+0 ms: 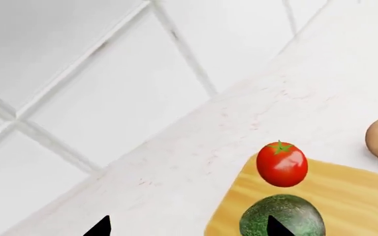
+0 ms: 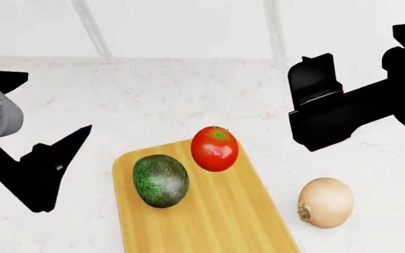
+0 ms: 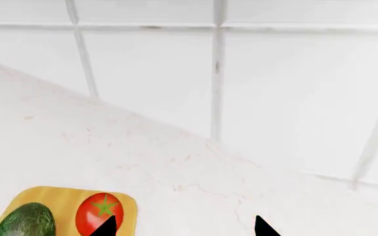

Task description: Place the avocado, onion, tomato and bell pepper on the cutting board.

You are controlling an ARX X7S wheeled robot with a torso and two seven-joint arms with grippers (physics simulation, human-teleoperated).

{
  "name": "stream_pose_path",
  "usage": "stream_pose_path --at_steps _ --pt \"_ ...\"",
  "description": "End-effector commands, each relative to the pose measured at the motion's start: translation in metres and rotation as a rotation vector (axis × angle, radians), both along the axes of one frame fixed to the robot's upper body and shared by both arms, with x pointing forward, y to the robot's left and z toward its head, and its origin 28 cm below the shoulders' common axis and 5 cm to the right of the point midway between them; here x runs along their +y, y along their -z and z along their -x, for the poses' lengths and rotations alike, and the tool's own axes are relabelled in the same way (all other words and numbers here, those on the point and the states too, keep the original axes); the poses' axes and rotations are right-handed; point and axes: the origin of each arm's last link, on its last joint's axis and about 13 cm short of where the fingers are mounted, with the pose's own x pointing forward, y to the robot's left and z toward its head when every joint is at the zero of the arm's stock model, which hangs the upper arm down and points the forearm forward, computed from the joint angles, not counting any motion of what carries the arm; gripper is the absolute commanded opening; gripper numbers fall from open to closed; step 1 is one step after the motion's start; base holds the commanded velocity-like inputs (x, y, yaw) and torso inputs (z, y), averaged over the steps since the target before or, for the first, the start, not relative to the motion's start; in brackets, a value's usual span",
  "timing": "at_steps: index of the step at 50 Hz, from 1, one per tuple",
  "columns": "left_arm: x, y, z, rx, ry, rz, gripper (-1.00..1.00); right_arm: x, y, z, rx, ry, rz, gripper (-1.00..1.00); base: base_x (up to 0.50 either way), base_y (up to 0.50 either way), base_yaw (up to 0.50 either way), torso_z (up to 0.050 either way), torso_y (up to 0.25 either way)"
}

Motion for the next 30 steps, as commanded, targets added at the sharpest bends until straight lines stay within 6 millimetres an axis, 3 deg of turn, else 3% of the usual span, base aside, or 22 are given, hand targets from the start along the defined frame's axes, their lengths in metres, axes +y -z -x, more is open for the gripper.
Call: stream_pose_path --at_steps 1,17,30 --pt "0.022 -0.006 0.009 -0.01 -0.093 0.048 1.0 -0.01 0.004 0.022 0.126 0.016 0.054 1.0 0.0 0.0 0.0 0.0 0.0" --pt "0.025 -0.017 0.009 -0.046 -0.108 0.044 1.0 -0.022 0.006 0.039 0.308 0.025 0.006 1.0 0.0 0.0 0.0 0.0 0.0" --pt "0.025 -0.011 0.005 -0.047 -0.11 0.039 1.0 -0.033 0.01 0.027 0.355 0.07 -0.003 1.0 0.0 0.0 0.0 0.0 0.0"
